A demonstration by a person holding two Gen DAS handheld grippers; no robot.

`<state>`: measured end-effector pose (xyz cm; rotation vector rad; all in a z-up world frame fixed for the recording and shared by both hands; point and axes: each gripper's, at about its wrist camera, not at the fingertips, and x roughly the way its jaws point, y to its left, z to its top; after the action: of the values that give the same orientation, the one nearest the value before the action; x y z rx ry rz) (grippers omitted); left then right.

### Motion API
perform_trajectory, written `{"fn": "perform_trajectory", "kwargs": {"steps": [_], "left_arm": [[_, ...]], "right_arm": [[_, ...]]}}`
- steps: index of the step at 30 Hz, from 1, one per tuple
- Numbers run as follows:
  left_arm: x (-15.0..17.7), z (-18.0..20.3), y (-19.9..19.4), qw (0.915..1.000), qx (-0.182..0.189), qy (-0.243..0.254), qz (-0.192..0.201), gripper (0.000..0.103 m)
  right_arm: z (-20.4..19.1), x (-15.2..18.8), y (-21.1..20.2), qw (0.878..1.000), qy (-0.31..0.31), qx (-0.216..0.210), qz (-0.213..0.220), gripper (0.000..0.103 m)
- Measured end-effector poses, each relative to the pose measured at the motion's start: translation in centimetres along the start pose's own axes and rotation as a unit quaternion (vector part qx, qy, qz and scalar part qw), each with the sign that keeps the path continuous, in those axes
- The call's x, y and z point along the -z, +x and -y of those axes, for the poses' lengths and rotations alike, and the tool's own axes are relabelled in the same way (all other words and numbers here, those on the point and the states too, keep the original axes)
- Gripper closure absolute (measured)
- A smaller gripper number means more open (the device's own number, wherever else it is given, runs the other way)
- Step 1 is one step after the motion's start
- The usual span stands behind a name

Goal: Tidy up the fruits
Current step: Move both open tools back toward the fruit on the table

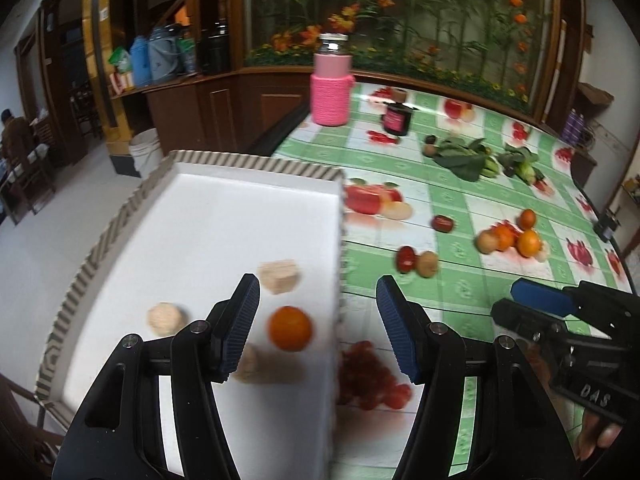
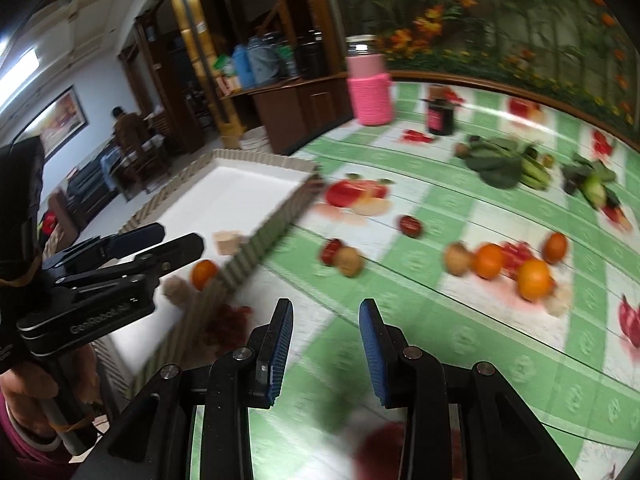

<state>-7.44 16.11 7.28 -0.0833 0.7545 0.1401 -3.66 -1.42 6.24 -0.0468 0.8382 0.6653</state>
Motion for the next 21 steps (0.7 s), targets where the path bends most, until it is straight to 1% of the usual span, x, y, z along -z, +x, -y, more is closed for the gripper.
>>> {"fn": "perform_trajectory", "kwargs": {"steps": [5,10,13,18,21], "left_arm": [[0.0,2.5,1.1,0.9994,0.025,0.018,-0.017,0.042],[0.1,4.8,2.3,0.9980,0.041,0.036,-0.034,0.042],[0.1,5.8,3.1,0.9968,0.050,0.040,-0.048,0.042],[0.2,7.3,4.3,0.9941,0.072,0.045,-0.068,0.042],[0.3,7.7,5.2,0.9931,0.076,0.043,-0.078,0.042]], "right_arm": [[3.2,0.8,-1.1,1.000,0.021,0.019,-0.001,0.070],[6.4,1.0,-1.3,0.999,0.044,0.032,-0.004,0.070],[8.1,0.9,-0.4,0.998,0.064,0.023,-0.016,0.070],[8.8,0.3,1.1,0.998,0.057,0.022,-0.030,0.070],[9.1,0.0,1.6,0.997,0.058,0.023,-0.034,0.070]]}}
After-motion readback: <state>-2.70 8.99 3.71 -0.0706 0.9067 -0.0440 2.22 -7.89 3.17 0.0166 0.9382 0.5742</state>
